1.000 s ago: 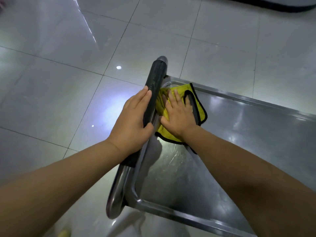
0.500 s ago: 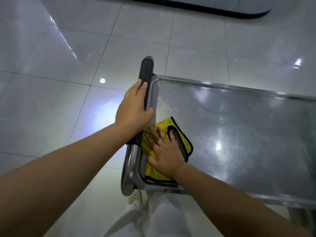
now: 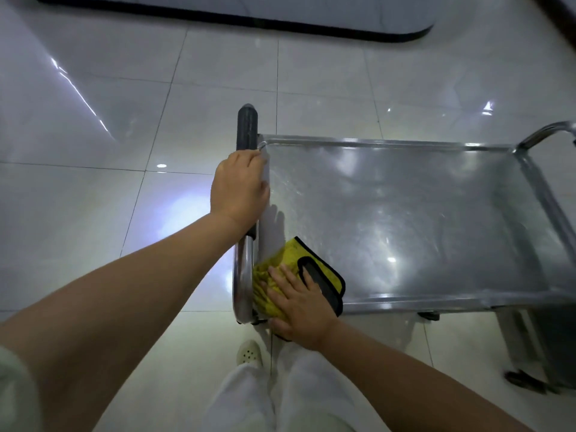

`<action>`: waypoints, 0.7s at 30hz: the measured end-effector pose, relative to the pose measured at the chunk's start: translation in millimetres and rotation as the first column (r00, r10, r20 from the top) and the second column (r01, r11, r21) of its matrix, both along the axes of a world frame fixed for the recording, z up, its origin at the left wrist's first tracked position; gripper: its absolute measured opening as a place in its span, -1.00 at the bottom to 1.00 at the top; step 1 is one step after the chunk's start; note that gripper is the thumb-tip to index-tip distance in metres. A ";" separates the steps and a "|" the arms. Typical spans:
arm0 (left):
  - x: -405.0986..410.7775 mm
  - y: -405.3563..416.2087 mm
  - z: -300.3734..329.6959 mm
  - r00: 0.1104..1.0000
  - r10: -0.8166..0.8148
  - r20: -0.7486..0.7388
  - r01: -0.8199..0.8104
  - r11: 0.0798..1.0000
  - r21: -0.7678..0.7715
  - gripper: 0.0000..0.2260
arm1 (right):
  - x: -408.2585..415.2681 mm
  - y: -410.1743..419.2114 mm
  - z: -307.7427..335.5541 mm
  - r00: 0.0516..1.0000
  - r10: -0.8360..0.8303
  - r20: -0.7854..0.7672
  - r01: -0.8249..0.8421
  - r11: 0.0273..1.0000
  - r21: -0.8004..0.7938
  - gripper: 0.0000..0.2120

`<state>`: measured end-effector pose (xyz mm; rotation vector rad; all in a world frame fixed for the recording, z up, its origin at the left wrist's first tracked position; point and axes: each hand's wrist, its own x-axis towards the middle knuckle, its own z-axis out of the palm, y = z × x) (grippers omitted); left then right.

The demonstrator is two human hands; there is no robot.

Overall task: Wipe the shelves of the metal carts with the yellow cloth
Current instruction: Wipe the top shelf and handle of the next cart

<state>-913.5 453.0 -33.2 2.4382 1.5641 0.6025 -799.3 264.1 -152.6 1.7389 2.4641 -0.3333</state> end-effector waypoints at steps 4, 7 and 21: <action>-15.2 -66.5 -3.2 1.000 -0.021 0.015 0.021 0.999 -0.036 -0.61 | 1.5 1.8 0.4 1.000 0.007 0.028 -0.006 0.999 -0.035 -0.33; -16.2 -109.5 -13.9 0.995 -0.022 -0.099 0.017 0.998 -0.054 -0.63 | 1.6 1.5 -1.2 0.999 0.028 0.033 -0.026 0.998 -0.063 -0.29; 5.0 -130.1 -21.3 0.748 0.018 -0.664 -0.016 1.000 0.010 -0.53 | 120.9 -33.1 -14.5 0.990 0.139 0.029 -0.142 0.976 0.167 -0.37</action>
